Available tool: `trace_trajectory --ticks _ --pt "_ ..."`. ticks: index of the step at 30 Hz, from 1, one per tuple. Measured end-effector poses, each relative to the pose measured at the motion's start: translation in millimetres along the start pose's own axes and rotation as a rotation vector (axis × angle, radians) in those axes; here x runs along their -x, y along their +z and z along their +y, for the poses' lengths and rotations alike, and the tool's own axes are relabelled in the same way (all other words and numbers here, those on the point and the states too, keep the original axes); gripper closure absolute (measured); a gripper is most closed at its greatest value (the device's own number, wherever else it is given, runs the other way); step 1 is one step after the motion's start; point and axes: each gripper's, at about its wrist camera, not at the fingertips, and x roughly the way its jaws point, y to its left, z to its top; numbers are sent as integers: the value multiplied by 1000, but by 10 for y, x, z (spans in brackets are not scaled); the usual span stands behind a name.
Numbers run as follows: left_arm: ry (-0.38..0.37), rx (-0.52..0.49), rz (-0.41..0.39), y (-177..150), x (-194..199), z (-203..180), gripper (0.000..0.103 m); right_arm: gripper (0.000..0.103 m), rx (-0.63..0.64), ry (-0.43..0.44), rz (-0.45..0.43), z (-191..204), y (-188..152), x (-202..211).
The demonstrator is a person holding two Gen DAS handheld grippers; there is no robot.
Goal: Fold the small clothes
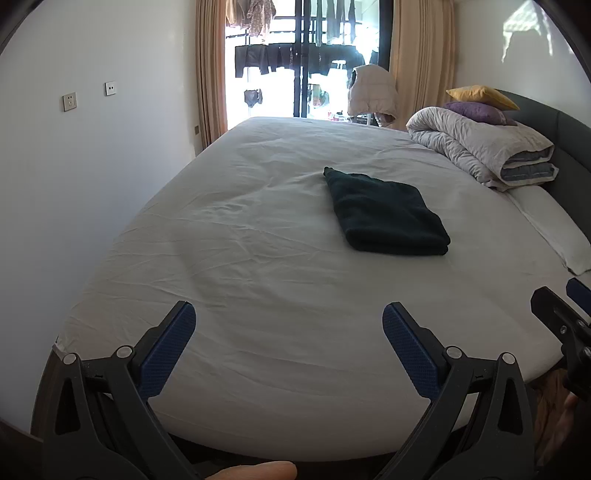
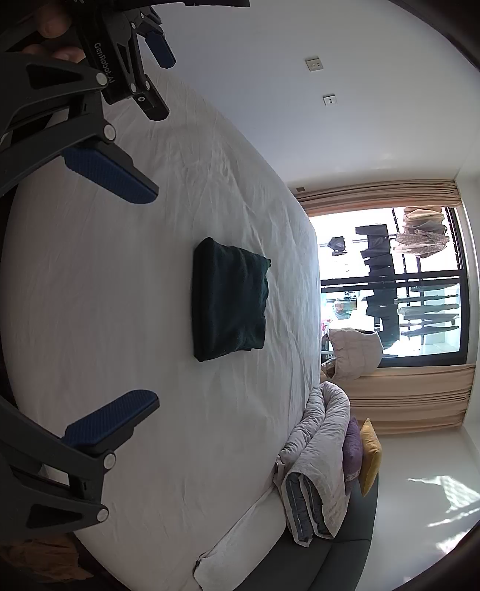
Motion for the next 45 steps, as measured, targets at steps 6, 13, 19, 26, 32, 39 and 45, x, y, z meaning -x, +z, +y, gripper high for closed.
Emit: trace_trajectory --ticks 6,13,19,26,32,39,45 --pt "3 -1 1 -10 -14 -9 0 0 0 -1 5 -17 -10 -14" --pt "3 -6 4 -29 -44 -24 0 0 1 2 10 -55 -36 -45" --pt "4 -6 9 -32 -53 -30 0 0 1 4 18 -100 -75 -77" --pt "4 -9 13 -55 -74 -34 0 0 0 5 21 -104 -91 -79" --pt "4 -10 16 -68 -84 -36 0 0 -1 6 25 -120 -111 -84" --pt "4 -14 21 -99 -101 -46 0 0 -3 8 33 -172 -142 -101" --pt "5 -15 22 -103 -114 -52 0 0 -4 10 36 -183 -141 -101"
